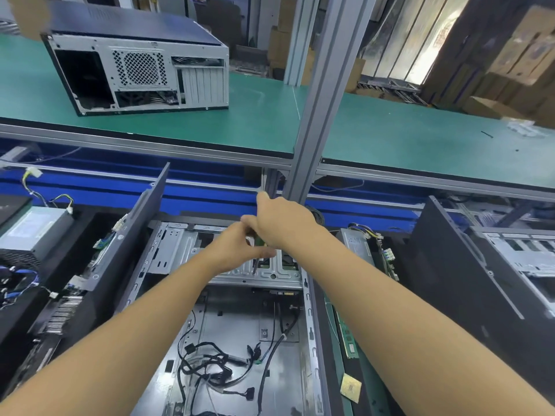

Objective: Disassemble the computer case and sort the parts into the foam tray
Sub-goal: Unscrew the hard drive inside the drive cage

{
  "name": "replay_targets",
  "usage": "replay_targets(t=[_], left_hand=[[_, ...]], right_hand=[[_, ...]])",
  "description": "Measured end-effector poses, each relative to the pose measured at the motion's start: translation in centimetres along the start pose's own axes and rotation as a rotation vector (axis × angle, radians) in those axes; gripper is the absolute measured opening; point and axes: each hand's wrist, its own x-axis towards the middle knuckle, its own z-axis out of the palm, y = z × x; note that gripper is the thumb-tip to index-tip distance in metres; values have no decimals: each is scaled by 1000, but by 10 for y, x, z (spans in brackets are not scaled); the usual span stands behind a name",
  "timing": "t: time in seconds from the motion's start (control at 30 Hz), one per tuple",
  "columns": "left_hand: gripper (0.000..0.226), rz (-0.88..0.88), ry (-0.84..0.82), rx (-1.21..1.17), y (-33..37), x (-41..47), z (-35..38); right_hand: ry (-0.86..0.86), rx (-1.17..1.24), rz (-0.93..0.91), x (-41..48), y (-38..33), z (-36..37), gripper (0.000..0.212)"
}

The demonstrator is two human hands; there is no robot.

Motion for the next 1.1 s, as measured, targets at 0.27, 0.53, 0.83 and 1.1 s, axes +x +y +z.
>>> replay_targets(t=[0.27,0.53,0.83,1.1], left_hand=[[32,71,29,-173,1,-4,-16],[25,-14,-110,-21,6,0,-8],[35,58,12,43,0,-4,-14],[27,-5,-99,-52,-1,-8,-7]], right_hand=[[-230,86,-128,4,6,-12,17],[-61,-108,13,2,3,-6,41],[-288,50,-82,3,0,-19,18],[-114,-3,29,2,2,-7,32]])
